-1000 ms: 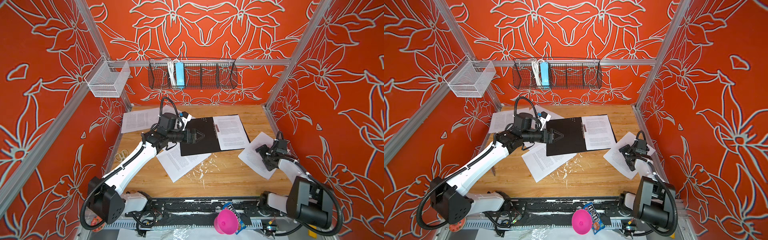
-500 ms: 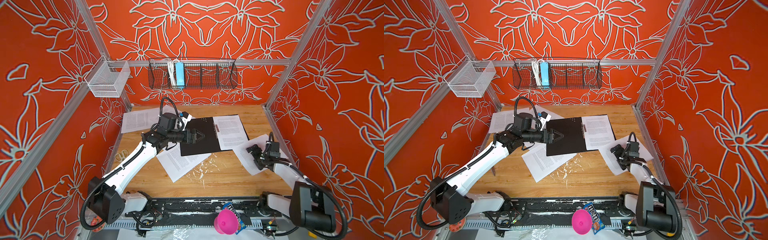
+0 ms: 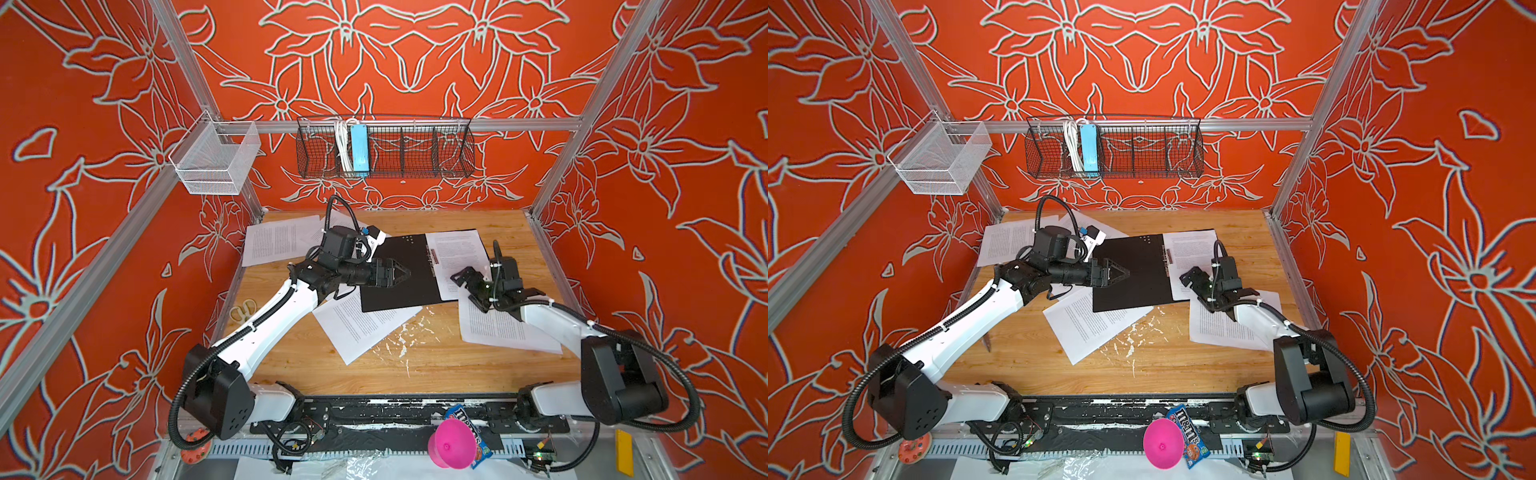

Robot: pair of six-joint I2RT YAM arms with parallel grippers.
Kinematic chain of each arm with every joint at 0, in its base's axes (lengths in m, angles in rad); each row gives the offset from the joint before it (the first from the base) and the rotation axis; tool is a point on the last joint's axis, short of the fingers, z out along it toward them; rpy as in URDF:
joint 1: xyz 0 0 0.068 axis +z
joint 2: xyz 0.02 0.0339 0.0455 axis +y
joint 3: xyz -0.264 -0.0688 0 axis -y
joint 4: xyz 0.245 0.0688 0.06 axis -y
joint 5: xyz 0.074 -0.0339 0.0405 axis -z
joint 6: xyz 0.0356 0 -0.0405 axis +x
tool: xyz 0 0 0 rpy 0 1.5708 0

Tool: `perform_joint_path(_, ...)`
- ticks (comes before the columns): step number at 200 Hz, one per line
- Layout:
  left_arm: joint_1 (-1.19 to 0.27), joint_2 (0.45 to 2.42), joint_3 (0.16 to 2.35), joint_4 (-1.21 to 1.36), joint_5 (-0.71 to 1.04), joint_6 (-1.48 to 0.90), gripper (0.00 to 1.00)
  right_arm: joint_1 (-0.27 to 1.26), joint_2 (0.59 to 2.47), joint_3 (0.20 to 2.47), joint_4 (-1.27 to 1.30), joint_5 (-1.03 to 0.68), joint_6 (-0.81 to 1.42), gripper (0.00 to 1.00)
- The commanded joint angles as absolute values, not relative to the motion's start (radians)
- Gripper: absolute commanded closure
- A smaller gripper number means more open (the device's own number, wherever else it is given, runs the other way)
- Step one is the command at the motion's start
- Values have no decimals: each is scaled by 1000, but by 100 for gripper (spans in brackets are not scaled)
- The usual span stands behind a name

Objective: Put the files into the folder

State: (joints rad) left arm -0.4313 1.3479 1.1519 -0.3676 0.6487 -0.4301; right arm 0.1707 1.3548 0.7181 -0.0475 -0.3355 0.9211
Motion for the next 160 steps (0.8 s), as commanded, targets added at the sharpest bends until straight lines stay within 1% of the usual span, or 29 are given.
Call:
perform_joint_path(1,-440,1378,1177,-395,680,-459,2,61,1276,687,-168,-283,839,2)
perform_joint_path(23,-470,1423,1154,-348,756,-548,2,-92,1203,637,-274,-206,790,2)
perform_joint_path(39,-491,1446,1075,-228,808,-634,2,-170,1169,610,-320,-149,753,2)
perform_joint_path(60,-539,1479,1013,-144,782,-678,2,-248,1164,583,-347,-103,729,2)
perform_joint_path(78,-598,1523,983,-82,765,-700,2,-302,1173,546,-328,-109,740,2)
perform_joint_path(109,-690,1641,981,4,773,-746,2,-330,1207,509,-289,-134,738,2)
perform_joint_path(127,-729,1704,1001,24,784,-761,2,-327,1238,506,-284,-181,730,2)
perform_joint_path(160,-763,1787,1006,113,790,-832,1,-325,1295,463,-233,-286,786,2)
